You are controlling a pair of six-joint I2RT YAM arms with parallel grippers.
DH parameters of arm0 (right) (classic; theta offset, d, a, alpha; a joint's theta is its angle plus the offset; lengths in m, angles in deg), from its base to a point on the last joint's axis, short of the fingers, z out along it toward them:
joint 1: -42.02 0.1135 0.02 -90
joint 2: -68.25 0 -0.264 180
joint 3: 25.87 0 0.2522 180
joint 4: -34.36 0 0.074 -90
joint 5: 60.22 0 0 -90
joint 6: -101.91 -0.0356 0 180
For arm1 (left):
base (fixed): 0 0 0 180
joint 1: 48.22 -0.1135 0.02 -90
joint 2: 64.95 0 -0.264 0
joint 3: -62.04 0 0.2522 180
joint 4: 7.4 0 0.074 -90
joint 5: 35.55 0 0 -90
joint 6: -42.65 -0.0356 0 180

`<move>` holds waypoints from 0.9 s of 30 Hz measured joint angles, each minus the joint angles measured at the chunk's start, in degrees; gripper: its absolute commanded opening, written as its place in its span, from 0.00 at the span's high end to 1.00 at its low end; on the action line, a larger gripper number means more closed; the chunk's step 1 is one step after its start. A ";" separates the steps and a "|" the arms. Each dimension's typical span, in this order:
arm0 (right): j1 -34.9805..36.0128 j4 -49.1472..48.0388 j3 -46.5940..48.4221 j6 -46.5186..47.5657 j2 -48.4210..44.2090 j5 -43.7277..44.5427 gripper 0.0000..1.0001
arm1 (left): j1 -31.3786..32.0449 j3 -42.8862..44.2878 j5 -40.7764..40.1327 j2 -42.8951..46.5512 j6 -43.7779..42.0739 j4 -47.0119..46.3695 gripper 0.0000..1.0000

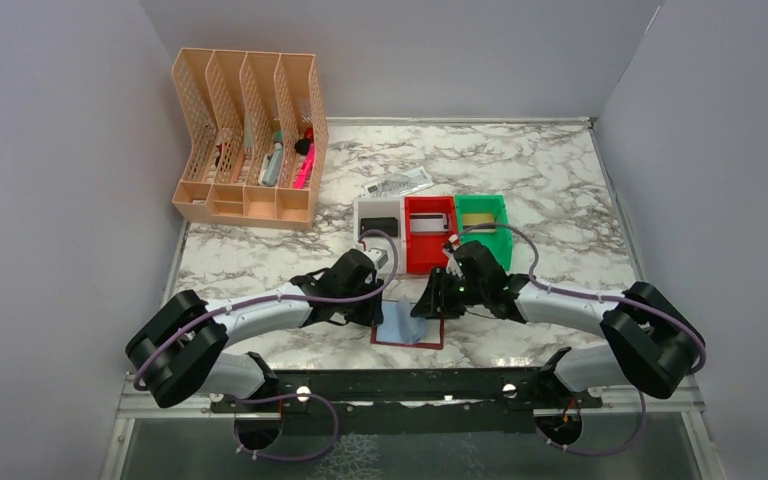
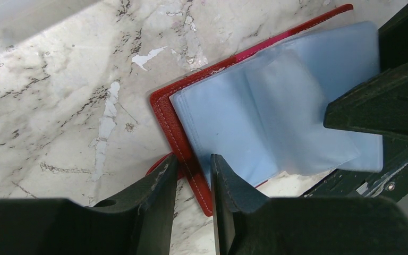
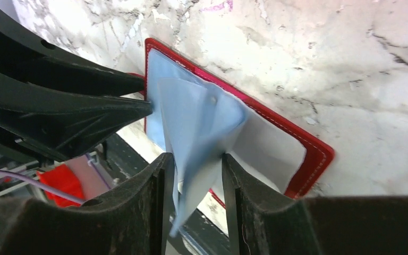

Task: Take the credit cards out of the card holder

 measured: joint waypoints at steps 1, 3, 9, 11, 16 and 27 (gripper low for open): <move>0.00 0.98 0.09 0.57 -0.57 0.44 0.52 | 0.00 0.02 0.02 -0.02 0.00 0.00 0.68; 0.00 2.40 0.11 1.60 -1.64 1.16 0.50 | 0.00 0.02 0.02 -0.07 0.00 -0.02 0.68; 0.00 5.03 0.15 2.89 -4.00 2.21 0.49 | -0.02 0.07 0.07 -0.13 0.00 0.00 0.68; 0.00 5.95 0.26 2.97 -4.87 2.91 0.53 | -0.02 0.09 0.09 -0.13 0.00 0.00 0.68; 0.00 5.97 0.28 3.23 -6.58 2.03 0.56 | 0.00 0.09 0.09 -0.13 0.00 0.02 0.68; 0.00 3.72 1.03 2.91 -6.82 -1.77 0.77 | 0.00 0.13 0.13 -0.13 0.00 0.07 0.68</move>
